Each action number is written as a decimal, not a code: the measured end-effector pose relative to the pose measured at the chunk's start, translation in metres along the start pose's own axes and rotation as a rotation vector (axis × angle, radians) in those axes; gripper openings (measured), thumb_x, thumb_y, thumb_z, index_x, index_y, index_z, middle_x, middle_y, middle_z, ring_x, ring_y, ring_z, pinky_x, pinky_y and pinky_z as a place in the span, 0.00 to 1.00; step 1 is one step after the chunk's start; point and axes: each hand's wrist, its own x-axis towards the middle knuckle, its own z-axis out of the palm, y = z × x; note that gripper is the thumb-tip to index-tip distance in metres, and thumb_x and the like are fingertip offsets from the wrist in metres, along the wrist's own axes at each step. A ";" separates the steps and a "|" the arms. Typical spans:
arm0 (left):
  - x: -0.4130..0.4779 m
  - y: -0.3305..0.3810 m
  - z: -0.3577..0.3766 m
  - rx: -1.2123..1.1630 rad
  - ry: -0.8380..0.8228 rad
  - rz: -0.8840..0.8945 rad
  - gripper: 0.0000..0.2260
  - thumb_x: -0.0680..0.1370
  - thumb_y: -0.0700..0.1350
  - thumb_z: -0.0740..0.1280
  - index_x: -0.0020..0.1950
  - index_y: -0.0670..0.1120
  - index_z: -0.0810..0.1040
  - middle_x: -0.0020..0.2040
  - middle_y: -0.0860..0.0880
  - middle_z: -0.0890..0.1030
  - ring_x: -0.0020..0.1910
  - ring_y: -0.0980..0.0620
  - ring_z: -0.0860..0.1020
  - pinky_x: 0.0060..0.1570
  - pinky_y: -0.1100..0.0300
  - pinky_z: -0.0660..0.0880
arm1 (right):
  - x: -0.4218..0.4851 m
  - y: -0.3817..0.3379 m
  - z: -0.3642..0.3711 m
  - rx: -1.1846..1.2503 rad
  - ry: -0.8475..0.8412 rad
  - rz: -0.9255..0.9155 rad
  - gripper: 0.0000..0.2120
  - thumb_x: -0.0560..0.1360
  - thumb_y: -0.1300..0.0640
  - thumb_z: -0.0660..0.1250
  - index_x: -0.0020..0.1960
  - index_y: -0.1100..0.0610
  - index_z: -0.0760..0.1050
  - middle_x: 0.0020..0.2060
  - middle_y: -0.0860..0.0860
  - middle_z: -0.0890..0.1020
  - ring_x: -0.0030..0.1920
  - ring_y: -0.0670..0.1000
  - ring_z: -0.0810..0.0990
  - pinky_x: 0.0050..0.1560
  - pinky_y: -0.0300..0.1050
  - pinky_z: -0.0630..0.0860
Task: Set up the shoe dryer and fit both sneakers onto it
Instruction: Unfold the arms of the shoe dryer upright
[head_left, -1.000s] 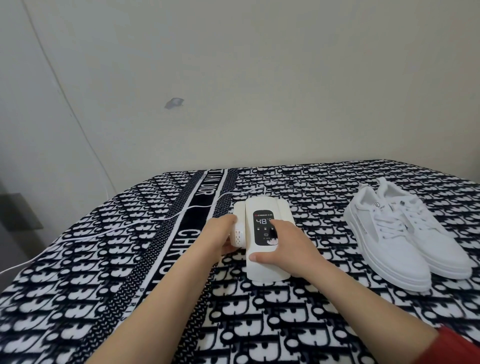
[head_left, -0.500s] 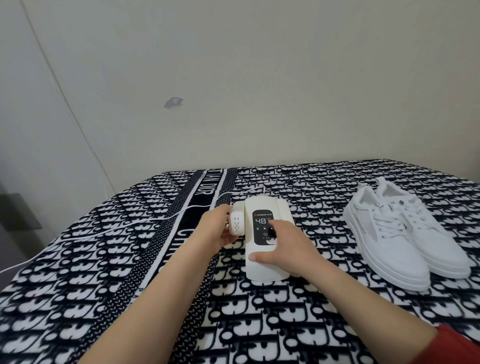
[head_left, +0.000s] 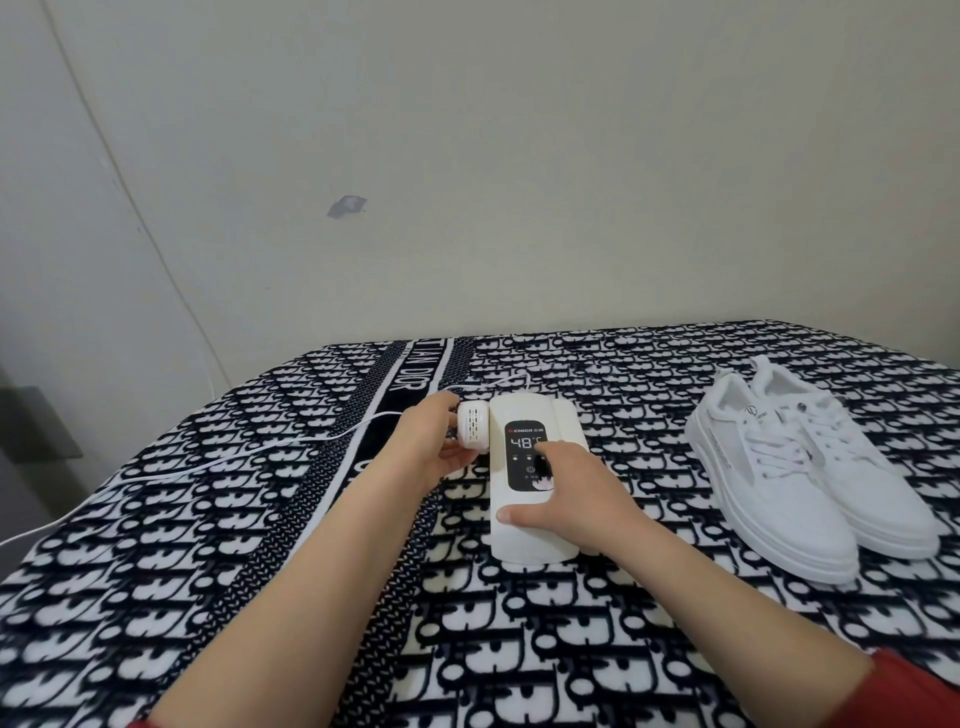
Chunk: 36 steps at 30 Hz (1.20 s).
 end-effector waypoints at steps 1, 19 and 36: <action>0.001 0.001 0.000 -0.004 0.002 0.009 0.09 0.79 0.44 0.60 0.52 0.40 0.74 0.43 0.40 0.77 0.37 0.45 0.76 0.37 0.54 0.78 | 0.000 0.000 0.000 -0.003 -0.001 0.000 0.47 0.60 0.29 0.72 0.71 0.51 0.65 0.62 0.48 0.74 0.63 0.50 0.72 0.61 0.46 0.71; 0.010 -0.026 -0.024 0.078 -0.040 0.162 0.21 0.73 0.28 0.60 0.64 0.39 0.73 0.53 0.38 0.80 0.48 0.44 0.81 0.52 0.51 0.79 | 0.021 0.005 -0.015 0.010 0.060 -0.043 0.29 0.78 0.40 0.58 0.72 0.56 0.66 0.70 0.54 0.70 0.69 0.53 0.67 0.67 0.47 0.64; 0.029 -0.032 -0.035 0.297 -0.278 0.634 0.31 0.67 0.37 0.77 0.68 0.47 0.73 0.65 0.51 0.79 0.66 0.54 0.74 0.69 0.48 0.68 | 0.076 0.012 -0.014 -0.078 -0.112 -0.001 0.17 0.79 0.56 0.51 0.57 0.62 0.74 0.56 0.59 0.79 0.56 0.59 0.76 0.59 0.57 0.72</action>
